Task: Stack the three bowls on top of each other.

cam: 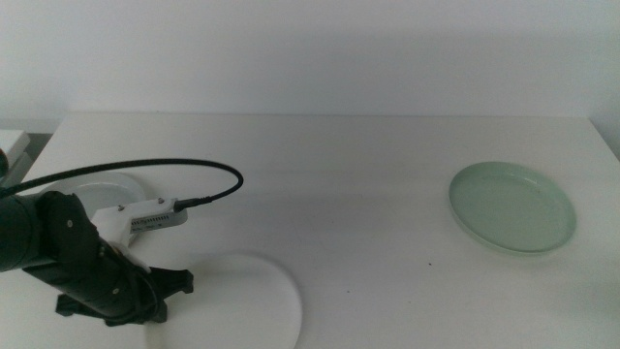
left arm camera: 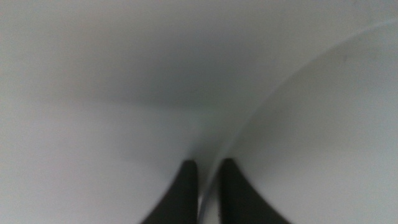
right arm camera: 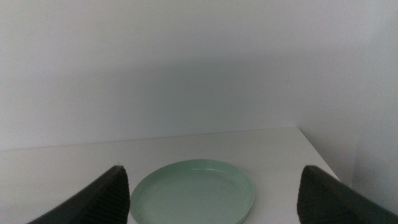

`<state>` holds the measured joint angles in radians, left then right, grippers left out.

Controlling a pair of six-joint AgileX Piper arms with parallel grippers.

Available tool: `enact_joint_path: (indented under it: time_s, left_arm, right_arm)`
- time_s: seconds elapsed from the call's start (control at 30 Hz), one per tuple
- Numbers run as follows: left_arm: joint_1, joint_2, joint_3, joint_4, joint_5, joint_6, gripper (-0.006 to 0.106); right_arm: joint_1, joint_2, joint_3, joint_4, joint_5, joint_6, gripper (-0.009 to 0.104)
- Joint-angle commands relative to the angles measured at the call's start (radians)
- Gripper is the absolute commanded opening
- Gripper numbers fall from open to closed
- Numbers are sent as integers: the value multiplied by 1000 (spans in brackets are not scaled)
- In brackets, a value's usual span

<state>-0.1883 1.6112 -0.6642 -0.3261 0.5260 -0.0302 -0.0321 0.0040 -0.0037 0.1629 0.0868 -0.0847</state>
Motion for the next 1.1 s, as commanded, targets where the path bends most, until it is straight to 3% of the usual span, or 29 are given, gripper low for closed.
enact_joint_path:
  time_s: [0.0,0.2,0.47,0.77,1.07]
  left_arm:
    - [-2,37,25,-41,63,-3,-2]
    - [-2,-53,-72,-32,215,-3,-2]
    - [-2,39,-508,17,478,-3,-2]
    - [-87,302,-852,17,543,-5,-2]
    - [-151,482,-954,-2,504,-5,-2]
  right_arm:
    - [-8,-4,4,0,-8,-2,93]
    - [-8,-4,4,0,-8,-2,93]
    - [-8,-4,4,0,-8,-2,93]
    - [-8,-4,4,0,-8,-2,93]
    - [-8,-4,4,0,-8,-2,93]
